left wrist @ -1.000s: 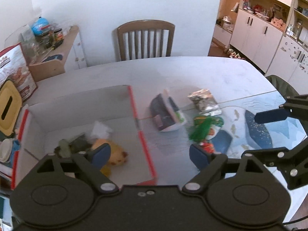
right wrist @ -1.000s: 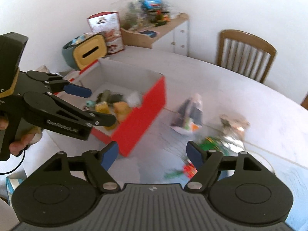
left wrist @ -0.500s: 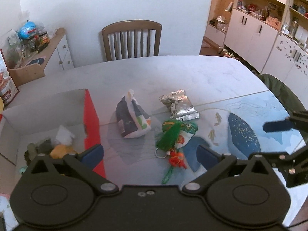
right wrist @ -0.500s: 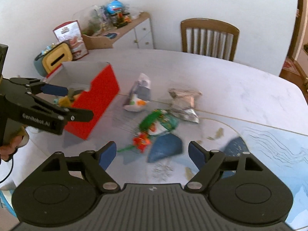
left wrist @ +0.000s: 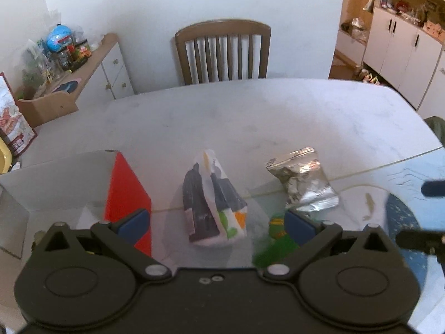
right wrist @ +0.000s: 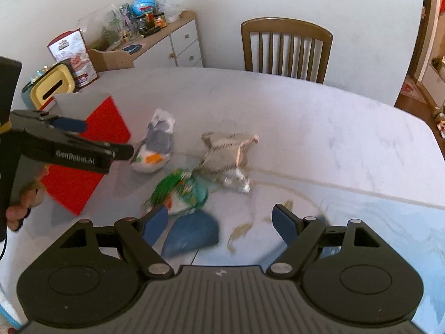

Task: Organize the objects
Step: 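Withdraw both grippers from the box toward the remaining bags on the table, then grasp the silver snack bag with the right gripper while the left grasps the white printed bag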

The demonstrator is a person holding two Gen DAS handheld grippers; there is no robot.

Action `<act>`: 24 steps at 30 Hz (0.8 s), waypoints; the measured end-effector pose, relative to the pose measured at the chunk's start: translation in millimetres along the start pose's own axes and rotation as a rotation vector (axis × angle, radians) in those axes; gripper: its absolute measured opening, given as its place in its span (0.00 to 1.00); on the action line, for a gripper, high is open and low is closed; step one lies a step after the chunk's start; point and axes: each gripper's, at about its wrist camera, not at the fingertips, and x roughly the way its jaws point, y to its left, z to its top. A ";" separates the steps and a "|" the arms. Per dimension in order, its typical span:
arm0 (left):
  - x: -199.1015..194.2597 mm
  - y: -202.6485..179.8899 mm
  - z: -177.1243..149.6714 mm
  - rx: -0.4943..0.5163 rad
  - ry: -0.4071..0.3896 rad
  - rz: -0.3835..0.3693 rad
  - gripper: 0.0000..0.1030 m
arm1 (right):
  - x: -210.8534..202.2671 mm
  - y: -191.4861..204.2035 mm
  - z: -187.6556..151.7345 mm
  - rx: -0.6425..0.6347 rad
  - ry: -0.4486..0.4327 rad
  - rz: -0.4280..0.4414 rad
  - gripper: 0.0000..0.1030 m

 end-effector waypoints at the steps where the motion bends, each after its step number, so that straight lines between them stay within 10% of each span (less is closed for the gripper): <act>1: 7.0 -0.4 1.4 0.006 0.011 0.007 0.99 | 7.2 -2.6 5.5 0.000 0.001 -0.004 0.80; 24: 87.4 -4.3 10.7 -0.010 0.131 0.100 0.89 | 157.9 -16.0 69.0 0.095 0.128 -0.015 0.80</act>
